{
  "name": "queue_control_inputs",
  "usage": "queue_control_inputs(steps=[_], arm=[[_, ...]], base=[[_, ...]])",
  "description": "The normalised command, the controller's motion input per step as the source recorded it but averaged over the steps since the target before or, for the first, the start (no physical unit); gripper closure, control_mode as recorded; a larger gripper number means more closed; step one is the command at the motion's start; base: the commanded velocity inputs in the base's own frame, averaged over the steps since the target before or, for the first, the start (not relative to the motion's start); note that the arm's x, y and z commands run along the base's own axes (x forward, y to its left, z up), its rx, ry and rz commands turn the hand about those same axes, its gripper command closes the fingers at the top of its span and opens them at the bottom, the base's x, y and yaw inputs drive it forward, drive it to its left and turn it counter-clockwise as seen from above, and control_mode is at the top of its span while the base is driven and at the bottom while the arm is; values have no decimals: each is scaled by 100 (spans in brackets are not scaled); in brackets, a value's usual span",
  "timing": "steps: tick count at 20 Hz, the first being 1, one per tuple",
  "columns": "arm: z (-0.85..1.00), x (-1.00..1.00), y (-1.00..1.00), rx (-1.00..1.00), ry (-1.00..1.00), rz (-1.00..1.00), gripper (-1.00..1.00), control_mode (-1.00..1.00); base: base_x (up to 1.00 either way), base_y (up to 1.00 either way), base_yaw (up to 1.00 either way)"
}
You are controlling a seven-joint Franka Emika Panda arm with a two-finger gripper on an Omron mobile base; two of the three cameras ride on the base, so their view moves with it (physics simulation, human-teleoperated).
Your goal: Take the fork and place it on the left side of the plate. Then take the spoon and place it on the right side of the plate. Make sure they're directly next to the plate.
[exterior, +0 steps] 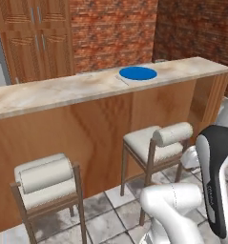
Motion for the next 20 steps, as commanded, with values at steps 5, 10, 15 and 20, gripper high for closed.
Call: queue_control_inputs(steps=[5, 10, 15, 20], arm=[[0, 0, 0, 0, 0, 0, -100, 100], [0, 0, 0, 0, 0, 0, -100, 100], [0, 0, 0, 0, 0, 0, -100, 100], [0, 0, 0, 0, 0, 0, -100, 100]], base=[[-17, -90, -19], [22, -100, -17], [52, -100, -11], [75, -100, -5]])
